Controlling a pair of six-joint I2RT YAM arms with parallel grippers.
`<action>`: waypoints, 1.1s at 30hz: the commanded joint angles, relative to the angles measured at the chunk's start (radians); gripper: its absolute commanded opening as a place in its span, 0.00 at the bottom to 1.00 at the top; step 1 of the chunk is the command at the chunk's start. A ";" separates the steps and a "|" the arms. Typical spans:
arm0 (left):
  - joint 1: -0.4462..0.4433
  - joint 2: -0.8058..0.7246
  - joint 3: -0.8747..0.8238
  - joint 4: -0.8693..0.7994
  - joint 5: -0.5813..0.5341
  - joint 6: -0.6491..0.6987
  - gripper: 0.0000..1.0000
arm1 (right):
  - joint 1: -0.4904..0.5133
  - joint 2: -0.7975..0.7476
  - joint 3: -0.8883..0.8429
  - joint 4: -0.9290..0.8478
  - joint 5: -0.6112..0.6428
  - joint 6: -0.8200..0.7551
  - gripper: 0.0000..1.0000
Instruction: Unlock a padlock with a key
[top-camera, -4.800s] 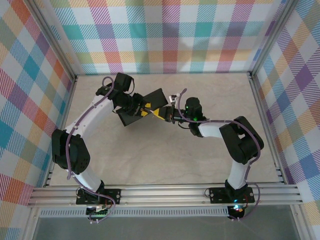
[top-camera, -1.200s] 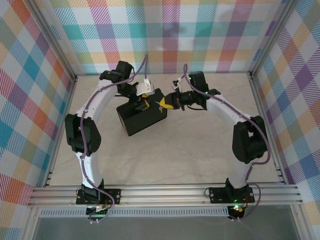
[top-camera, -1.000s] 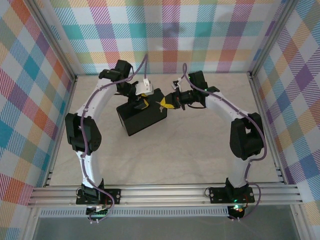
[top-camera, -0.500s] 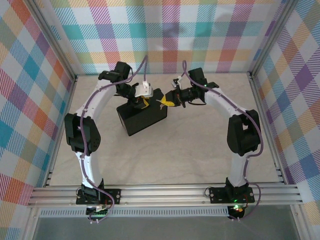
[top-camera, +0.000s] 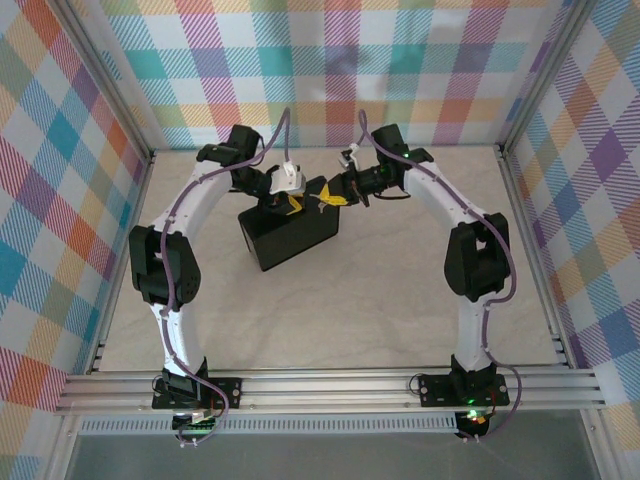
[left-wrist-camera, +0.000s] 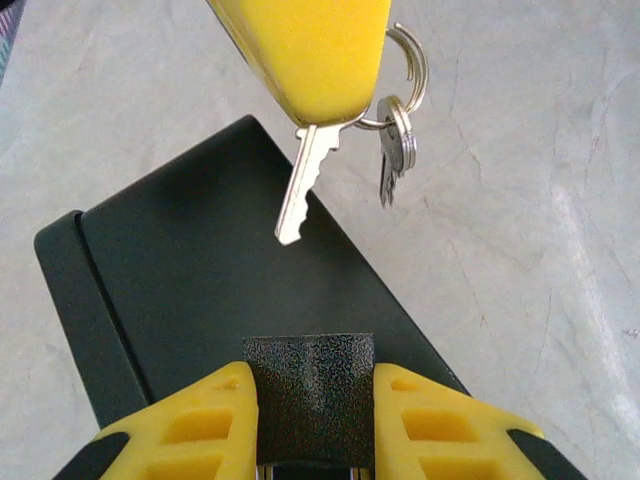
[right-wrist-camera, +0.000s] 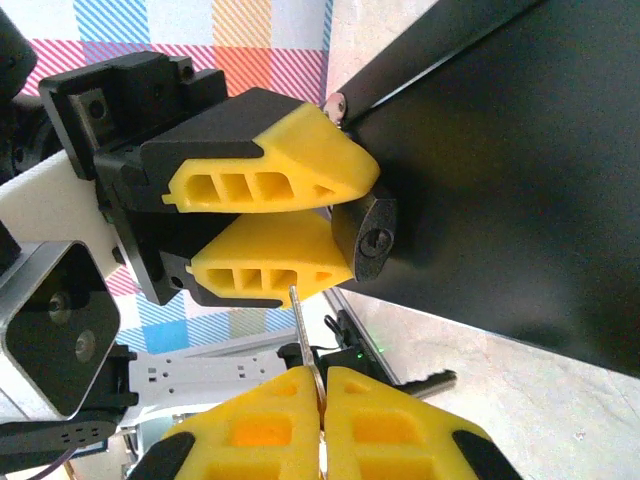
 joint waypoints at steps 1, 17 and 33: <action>0.020 -0.031 -0.023 0.012 0.120 0.019 0.08 | -0.004 0.020 0.057 -0.133 -0.036 -0.083 0.09; 0.031 -0.069 -0.078 0.020 0.188 0.037 0.05 | -0.013 0.106 0.163 -0.280 -0.047 -0.188 0.09; 0.031 -0.067 -0.091 0.023 0.192 0.033 0.05 | 0.006 0.133 0.169 -0.233 -0.074 -0.175 0.09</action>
